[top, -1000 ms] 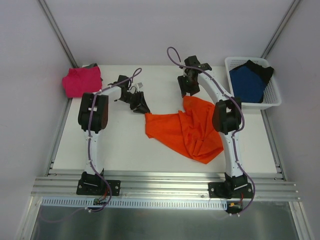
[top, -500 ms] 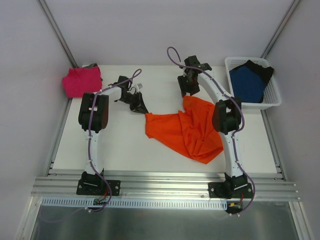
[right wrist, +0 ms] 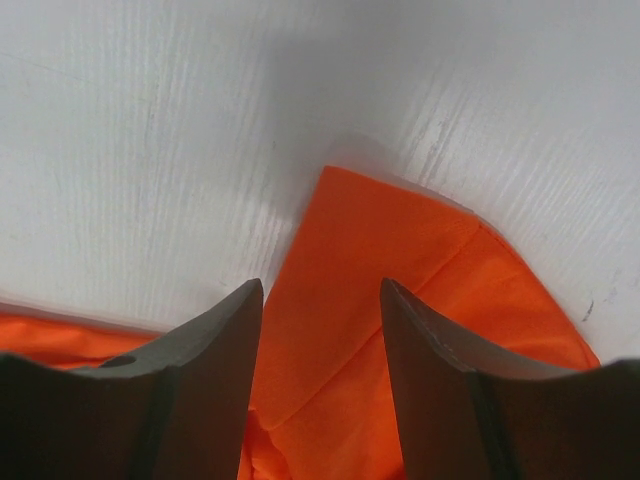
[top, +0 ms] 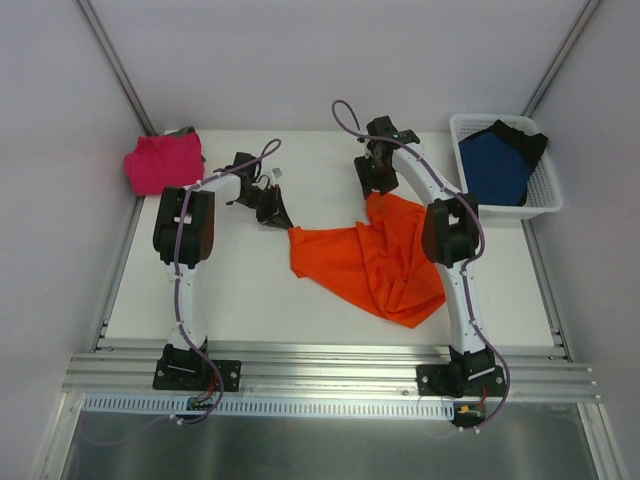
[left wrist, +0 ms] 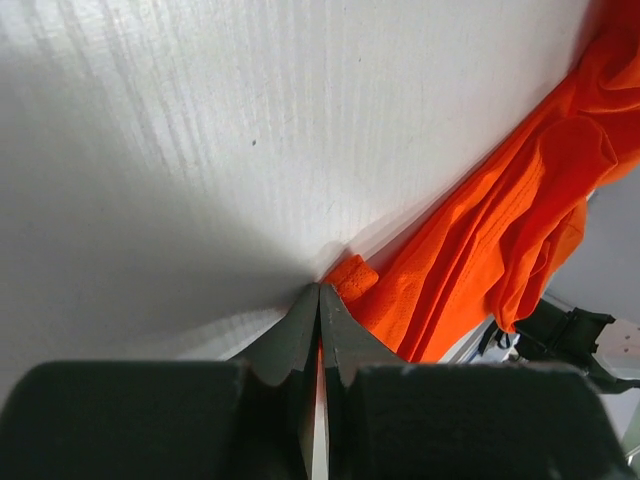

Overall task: Fold and stack the t-shirts
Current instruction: Flatten the tshirt out

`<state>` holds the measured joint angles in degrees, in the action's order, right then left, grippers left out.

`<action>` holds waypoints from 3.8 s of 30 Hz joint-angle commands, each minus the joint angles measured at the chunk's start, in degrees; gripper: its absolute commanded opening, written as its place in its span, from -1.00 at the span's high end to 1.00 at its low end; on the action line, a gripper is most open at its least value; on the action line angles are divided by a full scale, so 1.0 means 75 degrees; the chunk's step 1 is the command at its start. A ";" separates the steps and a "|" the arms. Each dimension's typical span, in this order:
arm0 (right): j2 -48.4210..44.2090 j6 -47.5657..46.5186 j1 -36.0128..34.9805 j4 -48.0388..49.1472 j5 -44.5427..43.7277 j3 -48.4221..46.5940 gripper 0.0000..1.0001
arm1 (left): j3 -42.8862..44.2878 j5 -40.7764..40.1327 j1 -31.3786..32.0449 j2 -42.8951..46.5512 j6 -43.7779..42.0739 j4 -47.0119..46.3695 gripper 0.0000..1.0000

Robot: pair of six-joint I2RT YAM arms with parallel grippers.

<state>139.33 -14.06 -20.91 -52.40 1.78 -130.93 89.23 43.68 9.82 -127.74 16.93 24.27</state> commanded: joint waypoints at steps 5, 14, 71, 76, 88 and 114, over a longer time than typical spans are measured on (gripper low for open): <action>0.0430 -0.0234 -0.0013 -0.0044 -0.0179 -0.0331 -0.08 | -0.0249 -0.0269 -0.0126 0.0860 -0.0159 0.0092 1.00; 0.0607 -0.0468 -0.0013 0.0026 -0.0846 -0.0507 0.71 | -0.0448 -0.0387 -0.0126 0.1189 -0.0171 0.0092 1.00; -1.0749 -0.0140 0.0584 -0.0923 0.0137 0.4008 0.99 | 0.0172 -0.1757 -0.2305 0.9145 -0.1014 0.1252 1.00; -1.0819 -0.0245 0.0842 -0.1029 -0.0107 0.3396 0.99 | 0.0735 -0.2260 -0.2306 0.9391 -0.1739 0.1252 1.00; -1.0971 -0.0410 0.0877 -0.0817 -0.0073 0.3230 0.99 | 0.1088 -0.2238 -0.2329 0.9579 -0.2187 0.1252 1.00; -0.6047 -0.0164 -0.0619 -0.0371 0.1285 -0.0523 0.99 | 0.0196 0.0538 -0.3147 0.6321 -0.0101 0.1674 -0.42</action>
<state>87.02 -14.37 -19.18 -56.69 7.22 -119.26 86.96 45.30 -7.05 -83.72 12.93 37.93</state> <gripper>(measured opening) 0.019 0.708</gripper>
